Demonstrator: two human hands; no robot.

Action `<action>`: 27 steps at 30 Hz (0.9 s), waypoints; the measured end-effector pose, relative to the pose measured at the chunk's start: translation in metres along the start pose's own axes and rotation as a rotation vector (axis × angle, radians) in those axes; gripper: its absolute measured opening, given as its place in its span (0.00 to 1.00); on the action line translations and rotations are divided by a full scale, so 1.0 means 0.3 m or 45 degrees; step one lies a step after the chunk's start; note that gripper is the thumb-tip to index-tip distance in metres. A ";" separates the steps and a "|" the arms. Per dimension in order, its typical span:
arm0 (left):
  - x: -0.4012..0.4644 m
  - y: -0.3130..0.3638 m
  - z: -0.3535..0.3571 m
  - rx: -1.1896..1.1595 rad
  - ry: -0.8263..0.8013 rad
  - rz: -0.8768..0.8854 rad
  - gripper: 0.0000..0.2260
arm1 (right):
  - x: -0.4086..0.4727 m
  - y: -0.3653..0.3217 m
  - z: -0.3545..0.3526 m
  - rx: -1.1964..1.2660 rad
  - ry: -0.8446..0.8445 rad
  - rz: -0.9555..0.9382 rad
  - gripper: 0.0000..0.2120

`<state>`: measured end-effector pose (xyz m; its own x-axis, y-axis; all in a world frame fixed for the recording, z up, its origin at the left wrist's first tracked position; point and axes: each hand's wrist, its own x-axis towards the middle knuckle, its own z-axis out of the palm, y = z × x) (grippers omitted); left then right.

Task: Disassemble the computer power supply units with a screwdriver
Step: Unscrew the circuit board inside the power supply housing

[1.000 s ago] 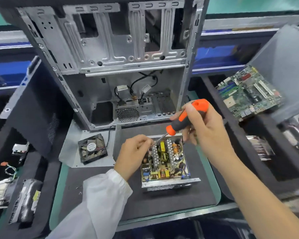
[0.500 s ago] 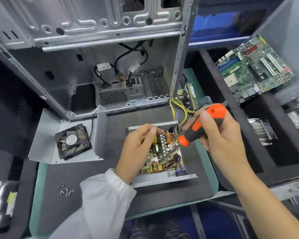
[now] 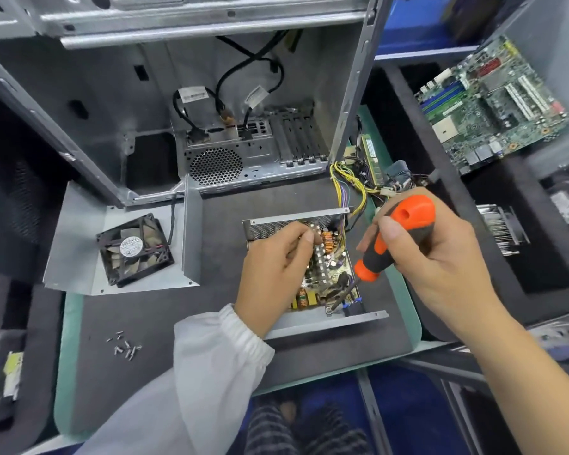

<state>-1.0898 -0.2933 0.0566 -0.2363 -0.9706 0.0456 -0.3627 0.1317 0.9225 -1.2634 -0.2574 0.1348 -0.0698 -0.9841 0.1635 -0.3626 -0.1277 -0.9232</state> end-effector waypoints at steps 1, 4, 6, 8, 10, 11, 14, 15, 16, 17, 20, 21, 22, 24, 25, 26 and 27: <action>0.001 0.000 0.000 0.000 -0.006 -0.008 0.09 | -0.001 0.002 0.002 -0.001 -0.004 0.005 0.09; 0.004 0.001 0.001 0.015 -0.006 -0.017 0.09 | -0.003 0.008 0.008 -0.027 -0.015 0.008 0.09; 0.006 0.006 0.001 0.022 -0.005 -0.020 0.09 | -0.003 0.014 0.011 -0.066 -0.028 0.023 0.10; 0.007 0.010 -0.001 0.009 -0.009 -0.023 0.09 | -0.003 0.020 0.012 -0.093 -0.042 0.031 0.11; 0.006 0.014 -0.002 0.014 -0.016 -0.021 0.09 | -0.003 0.024 0.010 -0.088 -0.040 0.019 0.10; 0.006 0.015 -0.001 0.024 -0.020 -0.026 0.09 | -0.003 0.024 0.009 -0.075 -0.035 0.018 0.10; 0.006 0.018 0.000 0.024 -0.022 -0.039 0.09 | -0.007 0.023 0.008 -0.016 -0.026 0.032 0.09; 0.006 0.019 -0.001 0.025 -0.021 -0.038 0.10 | -0.007 0.022 0.008 -0.018 -0.025 0.034 0.09; 0.007 0.019 -0.001 0.027 -0.021 -0.036 0.10 | -0.007 0.022 0.009 -0.032 -0.026 0.034 0.10; 0.007 0.018 -0.001 0.033 -0.022 -0.036 0.10 | -0.007 0.023 0.009 -0.052 -0.029 0.033 0.10; 0.006 0.014 0.001 0.038 -0.020 -0.046 0.09 | -0.011 0.026 0.006 -0.093 -0.060 0.020 0.12; 0.006 0.015 0.001 0.033 -0.019 -0.051 0.09 | -0.011 0.025 0.005 -0.094 -0.087 0.021 0.13; 0.007 0.014 0.002 0.023 -0.019 -0.049 0.09 | -0.009 0.022 0.004 -0.094 -0.124 0.018 0.14; 0.009 0.012 0.003 -0.002 -0.030 -0.028 0.10 | 0.002 0.009 0.005 -0.135 -0.230 -0.018 0.14; 0.012 0.011 0.002 -0.013 -0.046 -0.021 0.10 | 0.009 0.000 0.006 -0.187 -0.290 -0.051 0.13; 0.014 0.010 -0.002 -0.030 -0.069 -0.016 0.09 | 0.017 -0.008 0.009 -0.244 -0.344 -0.086 0.12; 0.016 0.011 -0.010 -0.051 -0.100 -0.008 0.09 | 0.024 -0.014 0.012 -0.288 -0.388 -0.113 0.12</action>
<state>-1.0895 -0.2980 0.0609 -0.3048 -0.9523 0.0108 -0.3284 0.1157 0.9374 -1.2590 -0.2645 0.1387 0.2377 -0.9665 0.0970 -0.5529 -0.2168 -0.8046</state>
